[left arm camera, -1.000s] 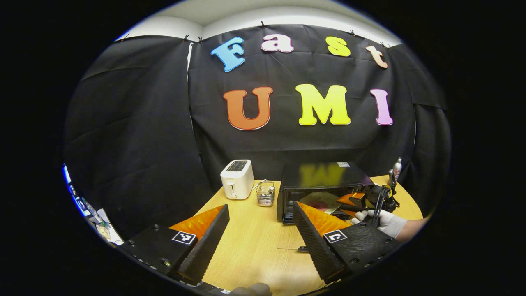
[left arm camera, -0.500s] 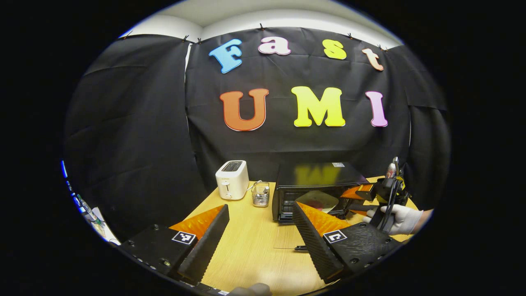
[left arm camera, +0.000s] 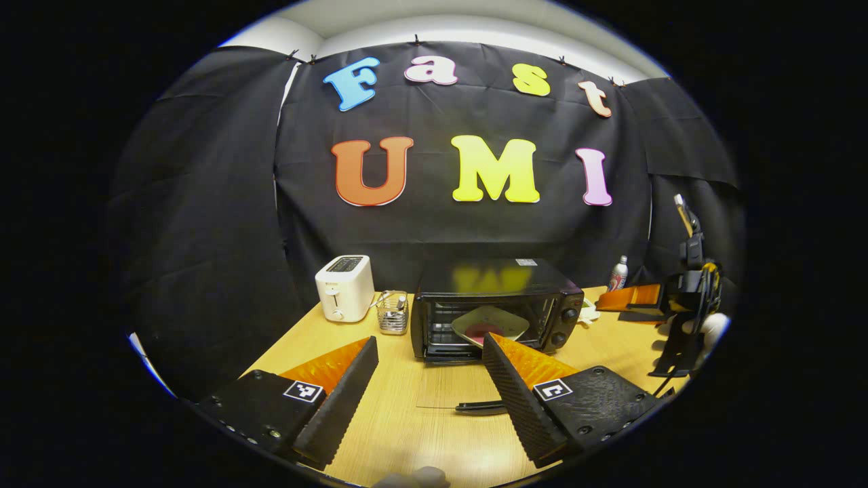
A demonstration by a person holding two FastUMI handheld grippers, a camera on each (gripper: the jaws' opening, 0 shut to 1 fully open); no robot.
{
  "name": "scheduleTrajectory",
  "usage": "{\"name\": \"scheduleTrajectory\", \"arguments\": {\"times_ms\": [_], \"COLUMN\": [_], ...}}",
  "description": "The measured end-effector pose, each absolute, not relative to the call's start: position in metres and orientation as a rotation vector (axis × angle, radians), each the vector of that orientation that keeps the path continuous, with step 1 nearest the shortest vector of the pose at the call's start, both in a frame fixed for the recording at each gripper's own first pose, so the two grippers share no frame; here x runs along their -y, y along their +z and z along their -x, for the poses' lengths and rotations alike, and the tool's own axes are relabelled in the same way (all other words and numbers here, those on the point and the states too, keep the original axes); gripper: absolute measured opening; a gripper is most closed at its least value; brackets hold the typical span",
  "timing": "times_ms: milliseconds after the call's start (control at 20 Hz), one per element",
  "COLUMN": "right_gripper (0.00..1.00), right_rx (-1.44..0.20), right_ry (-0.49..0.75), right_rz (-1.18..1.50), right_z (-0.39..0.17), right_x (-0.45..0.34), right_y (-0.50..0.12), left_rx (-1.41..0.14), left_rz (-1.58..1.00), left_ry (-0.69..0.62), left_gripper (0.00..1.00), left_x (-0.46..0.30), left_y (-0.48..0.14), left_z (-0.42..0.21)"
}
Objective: Open the electric oven with the left hand, put the food in, and close the electric oven.
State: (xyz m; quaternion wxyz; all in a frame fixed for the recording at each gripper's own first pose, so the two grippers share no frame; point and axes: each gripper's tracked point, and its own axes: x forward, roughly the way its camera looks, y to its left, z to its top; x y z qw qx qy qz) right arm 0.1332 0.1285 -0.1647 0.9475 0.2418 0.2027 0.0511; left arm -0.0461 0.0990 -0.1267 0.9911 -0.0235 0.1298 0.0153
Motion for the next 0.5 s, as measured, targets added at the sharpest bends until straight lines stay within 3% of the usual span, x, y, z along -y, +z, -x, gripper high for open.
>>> {"name": "scheduleTrajectory", "arguments": {"times_ms": [50, 100, 200, 300, 500], "right_gripper": [1.00, 0.93, 1.00, 0.94, 0.96], "right_rx": [-0.402, -0.390, -0.363, -0.348, -0.341], "right_ry": [0.091, 0.071, 0.047, 0.033, 0.045], "right_rz": [-0.440, -0.386, -0.285, -0.209, -0.121], "right_z": [-0.124, -0.115, -0.099, -0.081, -0.053], "right_x": [-0.116, -0.102, -0.078, -0.055, -0.017], "right_y": [-0.162, -0.160, -0.155, -0.153, -0.148], "left_rx": [-0.272, -0.286, -0.314, -0.349, -0.439], "left_rz": [0.043, 0.041, 0.039, 0.049, 0.064], "left_ry": [0.017, 0.007, -0.009, -0.023, -0.034], "left_gripper": [0.97, 0.97, 0.96, 0.96, 0.97], "left_x": [-0.091, -0.082, -0.065, -0.044, -0.005], "left_y": [-0.136, -0.145, -0.165, -0.186, -0.235], "left_z": [0.044, 0.042, 0.039, 0.039, 0.044]}}
